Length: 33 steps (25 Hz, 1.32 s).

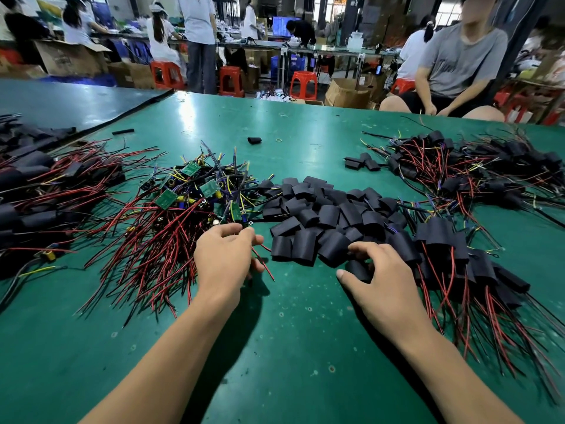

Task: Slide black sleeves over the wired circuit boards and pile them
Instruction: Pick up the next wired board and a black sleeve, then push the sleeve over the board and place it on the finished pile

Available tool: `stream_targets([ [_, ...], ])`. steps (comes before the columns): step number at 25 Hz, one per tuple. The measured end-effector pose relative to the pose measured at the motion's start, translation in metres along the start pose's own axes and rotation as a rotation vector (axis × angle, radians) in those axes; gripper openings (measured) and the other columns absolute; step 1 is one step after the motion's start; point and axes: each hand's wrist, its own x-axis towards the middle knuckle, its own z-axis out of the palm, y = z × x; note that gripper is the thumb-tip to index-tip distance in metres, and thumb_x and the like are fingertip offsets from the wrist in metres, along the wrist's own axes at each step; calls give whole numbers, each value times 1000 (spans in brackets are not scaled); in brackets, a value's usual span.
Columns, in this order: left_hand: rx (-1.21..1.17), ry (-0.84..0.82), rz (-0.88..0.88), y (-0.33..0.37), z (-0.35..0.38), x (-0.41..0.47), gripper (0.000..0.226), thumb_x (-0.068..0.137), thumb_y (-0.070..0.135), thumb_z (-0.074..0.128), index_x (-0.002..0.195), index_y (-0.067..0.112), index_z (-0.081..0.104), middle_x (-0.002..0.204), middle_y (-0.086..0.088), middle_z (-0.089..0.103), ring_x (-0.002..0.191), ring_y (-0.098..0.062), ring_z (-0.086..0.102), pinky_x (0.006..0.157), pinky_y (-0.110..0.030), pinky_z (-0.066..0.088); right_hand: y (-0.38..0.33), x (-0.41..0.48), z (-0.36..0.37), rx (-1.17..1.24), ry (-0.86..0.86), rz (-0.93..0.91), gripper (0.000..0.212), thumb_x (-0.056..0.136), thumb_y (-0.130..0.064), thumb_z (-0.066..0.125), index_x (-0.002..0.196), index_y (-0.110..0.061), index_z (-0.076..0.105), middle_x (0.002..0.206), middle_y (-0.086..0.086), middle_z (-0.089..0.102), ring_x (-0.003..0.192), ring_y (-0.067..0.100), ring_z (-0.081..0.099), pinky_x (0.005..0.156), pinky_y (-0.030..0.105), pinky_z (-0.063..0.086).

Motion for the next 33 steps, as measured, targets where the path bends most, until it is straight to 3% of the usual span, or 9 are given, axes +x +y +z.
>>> stream_targets([
  [6,164,52,182,1,-2,-4,44,85,11,68,122,20,45,81,1,73,39,-21,60,38,-24,40,0,0,0,2,-7,2,42,82,-27,79,121,-25,64,110,-11,53,99,0,48,86,13,32],
  [9,224,41,169,1,-2,-2,51,85,13,66,131,17,46,76,5,73,38,-21,61,35,-20,39,0,0,1,8,-8,7,42,82,-28,79,121,-26,64,111,-11,54,99,1,49,87,15,34],
  [12,346,-16,167,-1,-1,-2,40,87,15,64,125,14,52,67,5,73,39,-21,63,37,-23,42,1,1,3,10,-3,8,41,80,-28,79,118,-27,65,110,-10,55,101,4,52,88,17,36],
  [16,457,-21,223,-4,-1,-3,12,87,16,62,98,11,65,60,7,71,40,-18,63,51,-26,51,3,1,4,17,2,10,39,79,-27,80,116,-28,66,108,-12,56,100,1,53,88,17,36],
  [19,487,39,300,-4,-3,-2,19,86,20,65,104,15,59,58,4,67,61,-21,67,73,-35,55,2,0,3,22,-5,19,40,79,-28,80,116,-28,66,109,-12,57,101,1,53,89,17,37],
  [21,513,58,316,-3,-5,0,31,87,22,65,115,14,55,64,3,68,72,-23,67,79,-36,52,1,0,2,22,-9,21,40,79,-28,80,117,-27,66,110,-11,57,103,3,54,90,18,37],
  [24,642,24,264,-2,-11,7,34,89,26,62,119,11,58,74,-3,70,71,-25,67,77,-32,50,-2,-1,0,37,-35,32,44,79,-27,80,119,-28,64,112,-9,55,106,6,54,94,19,38],
  [28,867,21,373,4,-15,5,13,84,24,65,90,18,75,76,-4,70,79,-29,65,73,-36,55,-7,0,-2,78,-111,81,49,76,-17,74,121,-31,60,118,-8,53,111,17,54,101,34,43],
  [33,897,-97,445,2,-11,-4,10,84,27,69,80,22,76,70,3,68,70,-20,64,65,-32,55,-8,0,-3,128,-59,38,46,77,-8,75,117,-26,62,109,-6,57,100,6,56,81,4,36],
])
